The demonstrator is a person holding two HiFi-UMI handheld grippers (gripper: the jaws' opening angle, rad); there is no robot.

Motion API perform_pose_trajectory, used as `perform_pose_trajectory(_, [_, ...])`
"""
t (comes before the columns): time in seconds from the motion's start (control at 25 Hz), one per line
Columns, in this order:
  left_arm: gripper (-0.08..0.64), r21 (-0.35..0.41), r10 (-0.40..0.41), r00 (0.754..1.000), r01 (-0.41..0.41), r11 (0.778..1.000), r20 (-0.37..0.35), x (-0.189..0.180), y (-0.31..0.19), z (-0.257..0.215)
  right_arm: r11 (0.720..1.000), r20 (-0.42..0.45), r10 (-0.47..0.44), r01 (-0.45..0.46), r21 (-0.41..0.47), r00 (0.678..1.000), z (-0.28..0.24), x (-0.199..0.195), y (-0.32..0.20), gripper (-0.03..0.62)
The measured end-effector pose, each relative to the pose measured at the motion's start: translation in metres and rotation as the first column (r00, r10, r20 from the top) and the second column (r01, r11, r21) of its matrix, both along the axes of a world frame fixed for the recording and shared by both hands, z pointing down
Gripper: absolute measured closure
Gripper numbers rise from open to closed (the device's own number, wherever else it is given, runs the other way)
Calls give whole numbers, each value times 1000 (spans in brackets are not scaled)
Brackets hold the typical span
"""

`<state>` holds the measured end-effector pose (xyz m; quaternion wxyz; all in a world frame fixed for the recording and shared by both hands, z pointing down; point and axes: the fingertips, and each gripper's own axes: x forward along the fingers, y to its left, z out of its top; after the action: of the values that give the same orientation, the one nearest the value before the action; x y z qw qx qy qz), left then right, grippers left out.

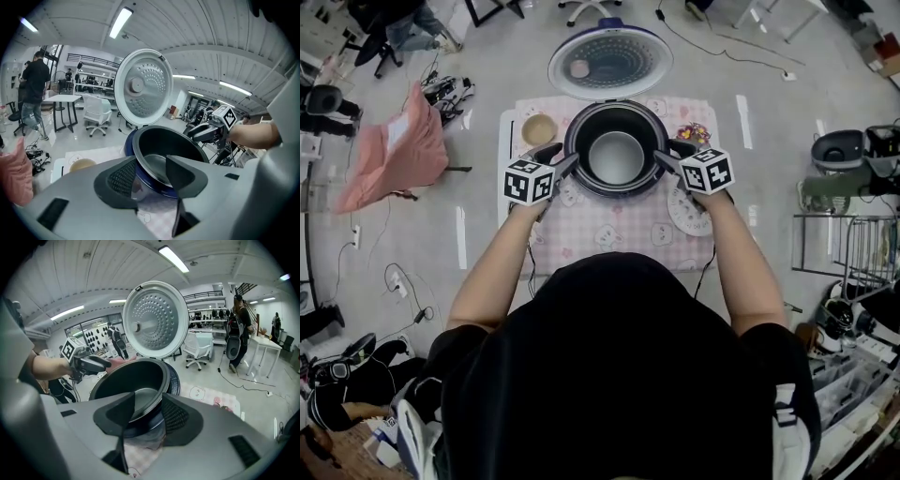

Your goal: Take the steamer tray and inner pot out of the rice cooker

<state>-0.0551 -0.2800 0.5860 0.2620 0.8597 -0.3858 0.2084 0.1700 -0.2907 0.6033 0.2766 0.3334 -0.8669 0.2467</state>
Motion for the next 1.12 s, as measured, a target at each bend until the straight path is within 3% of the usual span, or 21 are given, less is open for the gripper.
perform_pose_trajectory(0.36, [355,-19,-3,998,4,1000,57,8,-15,19,999,-52,21,-22,-25,998,18,0,-11,393])
perform_pose_trajectory(0.6, [365,21,47,985,-51,998,167,14,-16,22,996,-24,76,-77,-50,997,21,-4,-16,403])
perform_pose_trajectory(0.68, [365,15,47,985,-50,999,169,16,-18,23,995,-20,87,-88,-47,996,21,-4,-16,411])
perform_pose_trajectory(0.8, [365,-9,22,993,-21,1000,118,18,-21,22,993,-17,109,-109,-36,994,21,-3,-17,423])
perform_pose_trajectory(0.92, [365,-59,-44,999,45,997,13,20,-25,19,987,18,149,-148,-58,989,22,-2,-19,439])
perform_pose_trajectory(1.12, [370,-146,-144,980,124,981,-134,14,-28,18,970,82,225,-214,-118,971,19,3,-20,476])
